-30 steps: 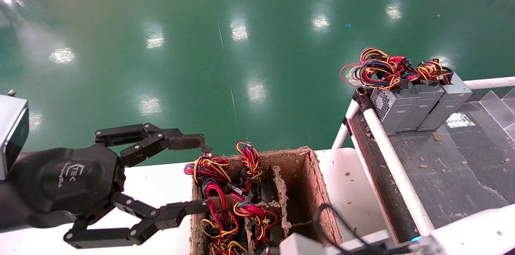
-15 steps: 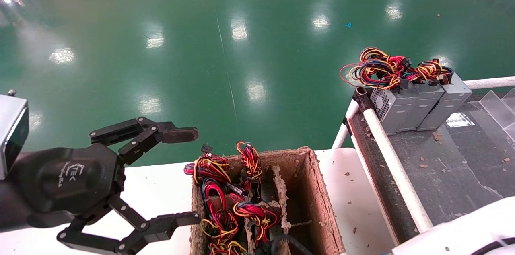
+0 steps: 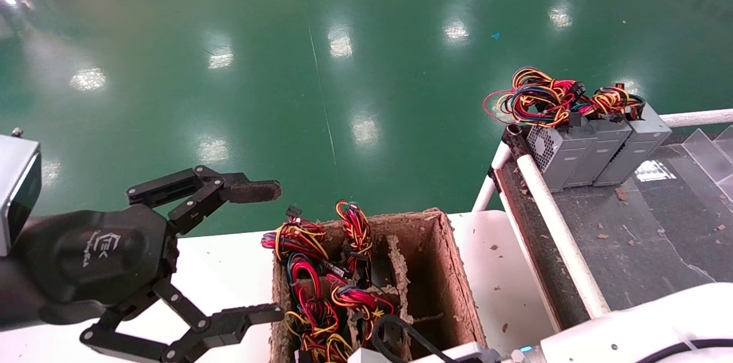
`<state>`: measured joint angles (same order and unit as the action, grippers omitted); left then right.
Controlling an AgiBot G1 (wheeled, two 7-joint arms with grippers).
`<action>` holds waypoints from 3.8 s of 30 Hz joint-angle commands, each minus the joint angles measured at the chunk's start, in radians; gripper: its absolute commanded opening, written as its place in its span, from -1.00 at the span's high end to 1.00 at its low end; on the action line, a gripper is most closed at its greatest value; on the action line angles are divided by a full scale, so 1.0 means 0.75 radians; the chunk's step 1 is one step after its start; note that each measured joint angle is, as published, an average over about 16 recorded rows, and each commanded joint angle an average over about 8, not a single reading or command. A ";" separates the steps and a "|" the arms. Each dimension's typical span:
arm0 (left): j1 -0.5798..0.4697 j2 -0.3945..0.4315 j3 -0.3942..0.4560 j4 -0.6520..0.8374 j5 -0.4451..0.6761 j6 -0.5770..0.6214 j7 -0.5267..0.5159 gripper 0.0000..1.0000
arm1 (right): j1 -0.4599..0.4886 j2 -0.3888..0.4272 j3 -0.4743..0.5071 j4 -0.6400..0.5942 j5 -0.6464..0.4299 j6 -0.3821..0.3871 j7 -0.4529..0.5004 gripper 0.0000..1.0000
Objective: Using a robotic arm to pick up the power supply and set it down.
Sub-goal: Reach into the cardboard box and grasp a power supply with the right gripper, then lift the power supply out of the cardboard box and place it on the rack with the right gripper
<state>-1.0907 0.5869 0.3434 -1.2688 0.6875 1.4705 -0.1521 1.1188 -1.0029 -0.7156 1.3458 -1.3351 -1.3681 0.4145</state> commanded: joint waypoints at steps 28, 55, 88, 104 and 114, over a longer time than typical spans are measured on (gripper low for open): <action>0.000 0.000 0.001 0.000 0.000 0.000 0.000 -1.00 | 0.014 0.032 0.081 0.011 0.159 -0.037 -0.058 1.00; 0.000 0.000 0.001 0.000 -0.001 0.000 0.001 -1.00 | -0.076 0.409 0.610 0.018 0.804 -0.059 -0.424 1.00; 0.000 -0.001 0.002 0.000 -0.001 -0.001 0.001 -1.00 | -0.574 0.865 1.274 -0.265 0.858 0.224 -0.905 1.00; -0.001 -0.001 0.002 0.000 -0.002 -0.001 0.001 -1.00 | -0.616 0.846 1.303 -0.537 0.822 0.190 -1.017 1.00; -0.001 -0.001 0.002 0.000 -0.002 -0.001 0.001 -1.00 | -0.400 0.776 1.124 -0.573 0.715 0.197 -0.992 1.00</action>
<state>-1.0911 0.5862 0.3452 -1.2688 0.6862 1.4698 -0.1512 0.8231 -0.4237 0.1279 0.9154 -0.8011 -1.2196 -0.3266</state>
